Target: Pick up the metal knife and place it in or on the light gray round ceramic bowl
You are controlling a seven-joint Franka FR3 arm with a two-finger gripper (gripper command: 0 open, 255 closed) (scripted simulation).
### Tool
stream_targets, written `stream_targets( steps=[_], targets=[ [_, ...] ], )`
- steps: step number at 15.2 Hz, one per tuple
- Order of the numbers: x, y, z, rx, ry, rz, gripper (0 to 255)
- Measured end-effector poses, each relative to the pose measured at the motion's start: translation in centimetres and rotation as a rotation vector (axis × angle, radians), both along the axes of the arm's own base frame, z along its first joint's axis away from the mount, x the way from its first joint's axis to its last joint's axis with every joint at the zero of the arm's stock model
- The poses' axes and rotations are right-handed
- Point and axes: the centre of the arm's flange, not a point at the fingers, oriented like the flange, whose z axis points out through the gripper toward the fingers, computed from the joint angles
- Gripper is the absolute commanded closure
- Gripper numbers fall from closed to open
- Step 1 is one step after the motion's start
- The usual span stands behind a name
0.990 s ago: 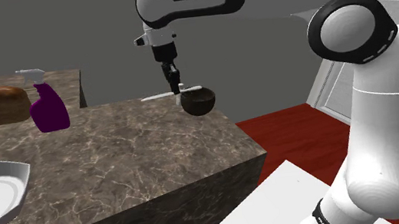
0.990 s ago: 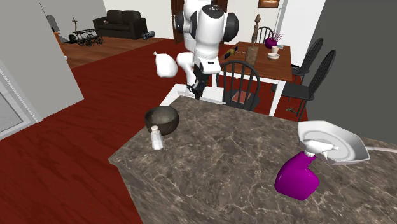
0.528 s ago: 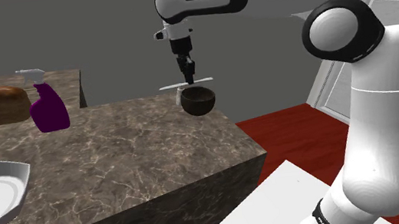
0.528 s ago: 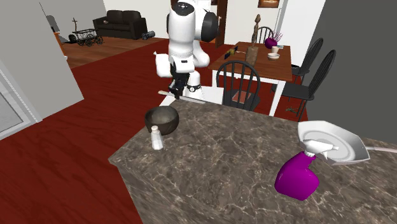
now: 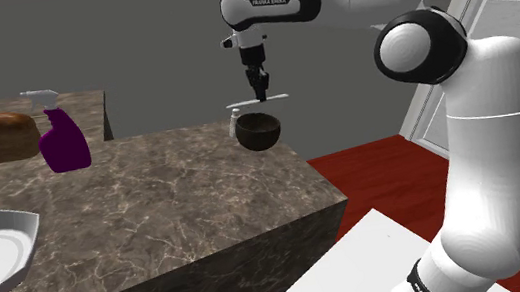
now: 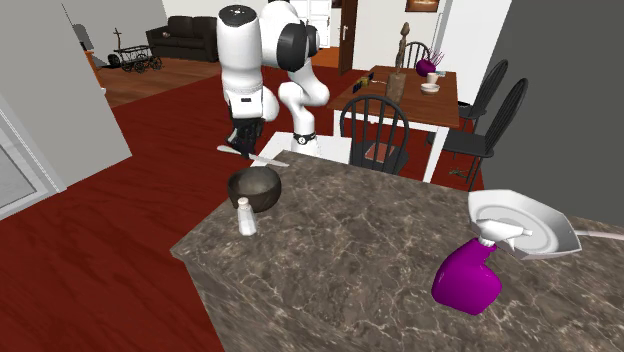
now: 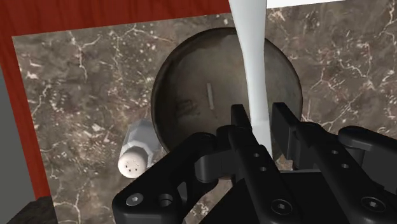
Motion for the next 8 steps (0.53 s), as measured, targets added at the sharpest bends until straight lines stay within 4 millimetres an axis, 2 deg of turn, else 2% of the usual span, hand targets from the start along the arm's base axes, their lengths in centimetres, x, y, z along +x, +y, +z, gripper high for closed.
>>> stream_targets(
  steps=[8],
  targets=[
    [0.2,-0.5,-4.1,0.0,0.0,0.001,255]
  ],
)
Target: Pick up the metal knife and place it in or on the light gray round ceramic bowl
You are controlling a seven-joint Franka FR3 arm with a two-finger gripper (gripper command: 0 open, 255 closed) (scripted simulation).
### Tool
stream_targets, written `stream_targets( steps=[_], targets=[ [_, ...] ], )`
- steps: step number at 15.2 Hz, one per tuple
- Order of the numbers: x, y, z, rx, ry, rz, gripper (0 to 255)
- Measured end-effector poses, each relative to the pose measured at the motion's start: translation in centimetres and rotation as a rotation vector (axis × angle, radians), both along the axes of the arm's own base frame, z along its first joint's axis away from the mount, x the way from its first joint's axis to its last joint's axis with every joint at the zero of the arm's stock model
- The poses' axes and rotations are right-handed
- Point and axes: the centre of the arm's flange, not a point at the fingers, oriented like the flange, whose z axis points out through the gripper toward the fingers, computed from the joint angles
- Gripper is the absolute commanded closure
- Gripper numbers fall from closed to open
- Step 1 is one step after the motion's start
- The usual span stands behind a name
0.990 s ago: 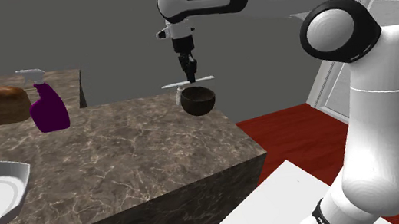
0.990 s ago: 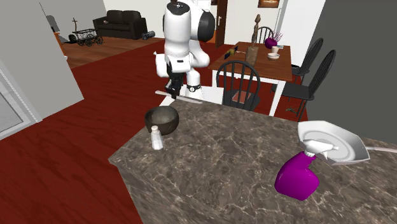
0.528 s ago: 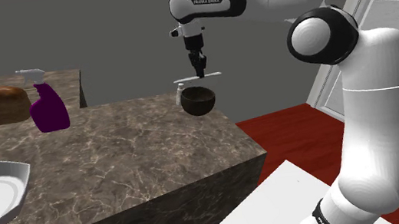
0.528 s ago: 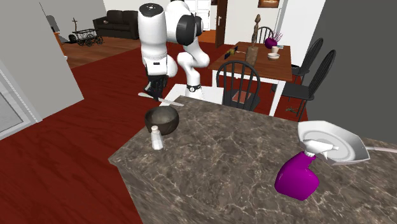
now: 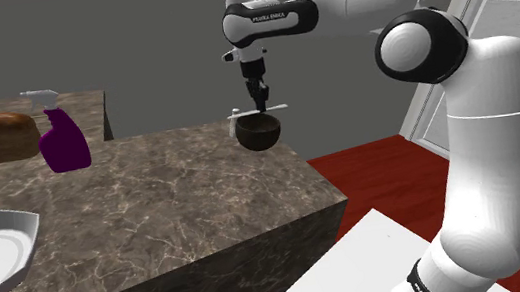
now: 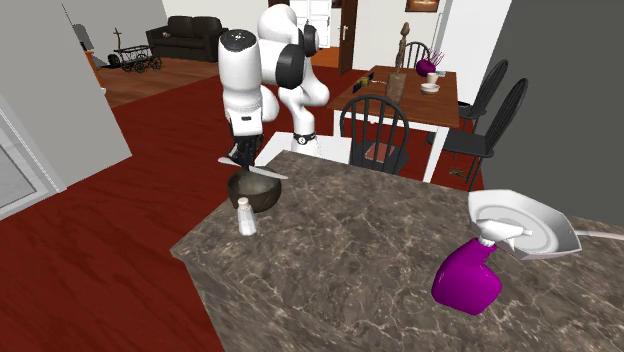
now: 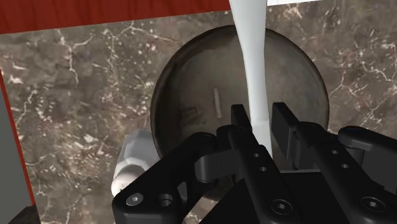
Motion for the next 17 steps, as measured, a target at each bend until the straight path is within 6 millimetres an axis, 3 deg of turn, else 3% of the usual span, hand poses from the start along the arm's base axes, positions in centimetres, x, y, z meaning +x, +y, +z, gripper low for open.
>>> stream_targets(
  steps=[6,12,13,17],
  targets=[
    [-0.2,0.0,-3.3,0.0,0.0,0.0,255],
    [-0.1,0.0,-3.6,-0.001,-0.005,-0.001,255],
    [-0.1,0.0,-3.6,-0.001,-0.005,-0.001,0],
    [0.0,0.0,-3.9,0.0,-0.001,0.0,0]
  ],
)
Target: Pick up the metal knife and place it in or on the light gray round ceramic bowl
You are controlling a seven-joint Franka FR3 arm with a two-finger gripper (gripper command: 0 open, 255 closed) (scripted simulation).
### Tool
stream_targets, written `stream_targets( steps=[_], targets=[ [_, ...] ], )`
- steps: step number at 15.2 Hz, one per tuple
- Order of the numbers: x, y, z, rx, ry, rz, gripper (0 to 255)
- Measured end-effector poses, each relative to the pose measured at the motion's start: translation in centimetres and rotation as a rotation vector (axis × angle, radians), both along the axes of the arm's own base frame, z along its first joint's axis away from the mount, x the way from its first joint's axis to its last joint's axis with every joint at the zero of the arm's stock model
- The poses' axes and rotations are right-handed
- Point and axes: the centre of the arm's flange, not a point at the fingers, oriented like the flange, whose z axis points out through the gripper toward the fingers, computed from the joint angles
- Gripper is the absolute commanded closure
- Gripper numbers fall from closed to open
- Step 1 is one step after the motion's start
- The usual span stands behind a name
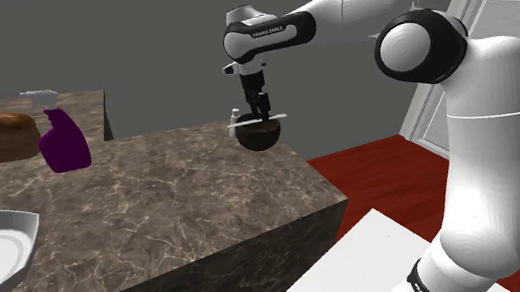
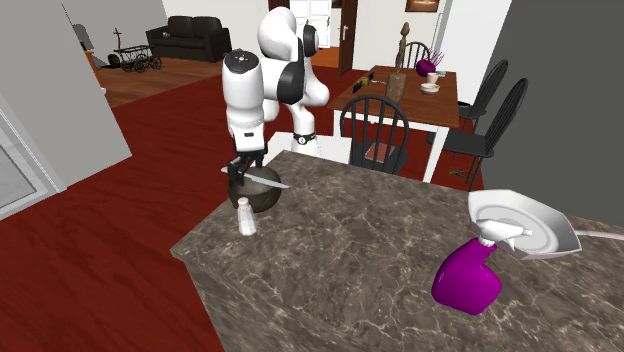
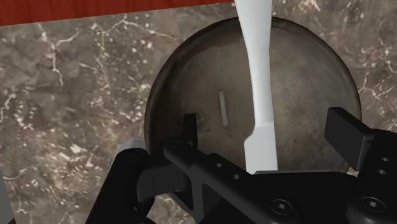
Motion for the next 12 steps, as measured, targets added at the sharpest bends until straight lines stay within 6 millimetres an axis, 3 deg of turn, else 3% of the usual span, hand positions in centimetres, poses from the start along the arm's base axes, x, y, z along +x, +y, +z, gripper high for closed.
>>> stream_targets(
  steps=[3,7,12],
  targets=[
    [0.1,0.1,0.6,0.0,0.0,0.0,0],
    [0.7,0.9,4.4,0.0,-0.001,0.0,0],
    [0.8,0.9,4.9,0.0,0.0,0.0,0]
  ],
)
